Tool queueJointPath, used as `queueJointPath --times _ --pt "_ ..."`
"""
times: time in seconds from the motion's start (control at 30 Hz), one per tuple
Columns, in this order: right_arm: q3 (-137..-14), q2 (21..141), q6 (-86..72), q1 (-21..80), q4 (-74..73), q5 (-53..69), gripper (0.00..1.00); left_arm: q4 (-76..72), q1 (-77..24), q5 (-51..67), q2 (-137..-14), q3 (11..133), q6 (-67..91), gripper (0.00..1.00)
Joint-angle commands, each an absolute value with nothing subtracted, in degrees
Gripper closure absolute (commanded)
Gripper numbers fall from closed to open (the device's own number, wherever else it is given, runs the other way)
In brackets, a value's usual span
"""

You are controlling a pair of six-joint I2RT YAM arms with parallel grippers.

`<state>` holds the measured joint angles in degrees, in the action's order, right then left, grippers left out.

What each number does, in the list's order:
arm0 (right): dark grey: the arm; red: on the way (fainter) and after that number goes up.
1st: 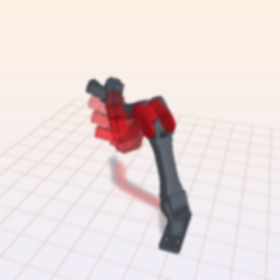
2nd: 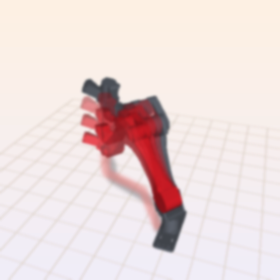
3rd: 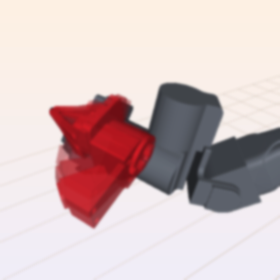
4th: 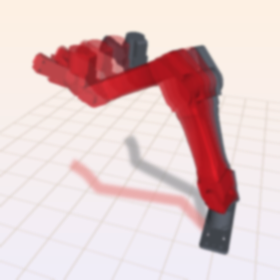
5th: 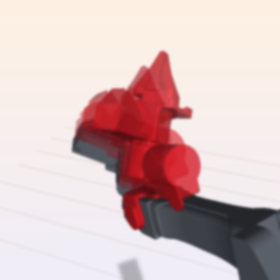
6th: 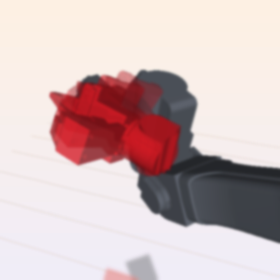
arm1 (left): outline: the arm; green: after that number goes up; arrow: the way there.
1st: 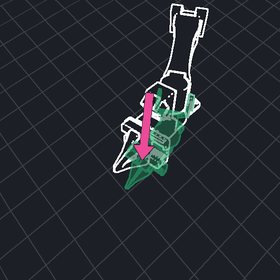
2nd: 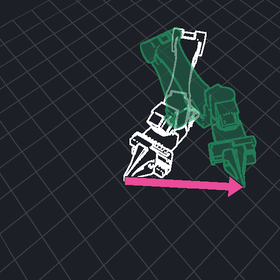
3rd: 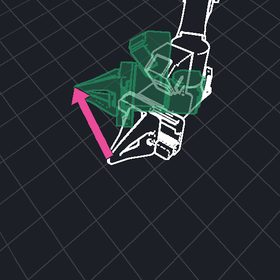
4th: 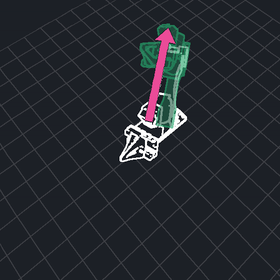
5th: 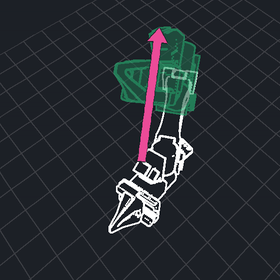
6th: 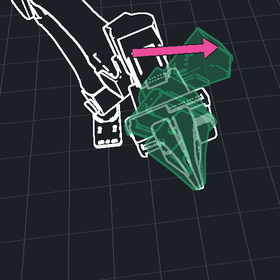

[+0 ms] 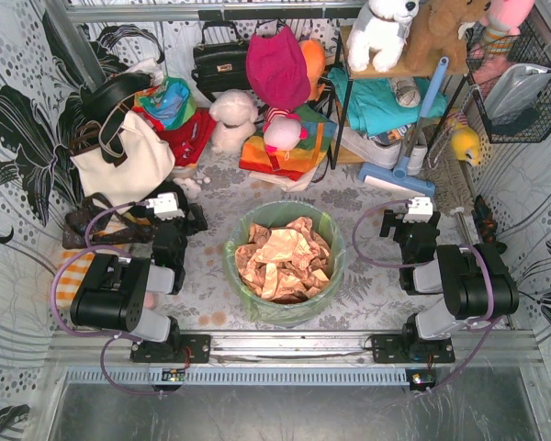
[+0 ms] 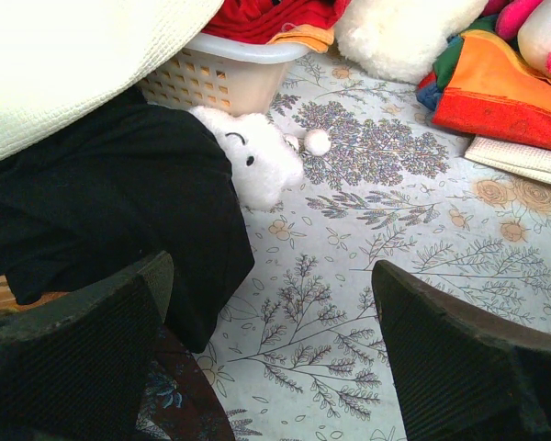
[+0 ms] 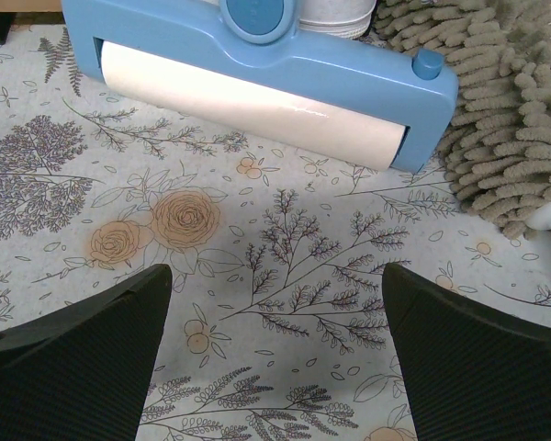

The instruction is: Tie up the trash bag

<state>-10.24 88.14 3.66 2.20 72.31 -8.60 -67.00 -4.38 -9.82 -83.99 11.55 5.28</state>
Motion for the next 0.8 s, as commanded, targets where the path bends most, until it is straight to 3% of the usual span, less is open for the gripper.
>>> queueJointPath --times 0.0,0.4,0.77 --pt "-11.07 88.07 2.31 1.85 74.49 -8.99 0.03 -69.26 -4.04 -9.58 -84.17 12.23 5.32 0.02" --pt "-10.32 86.59 2.18 1.85 74.92 -10.6 0.03 -69.32 -3.94 -9.4 -84.21 12.26 5.21 0.02" --pt "-18.88 78.04 2.42 1.85 53.12 -10.26 0.03 -64.53 -4.03 -9.51 -81.37 13.62 4.64 0.02"
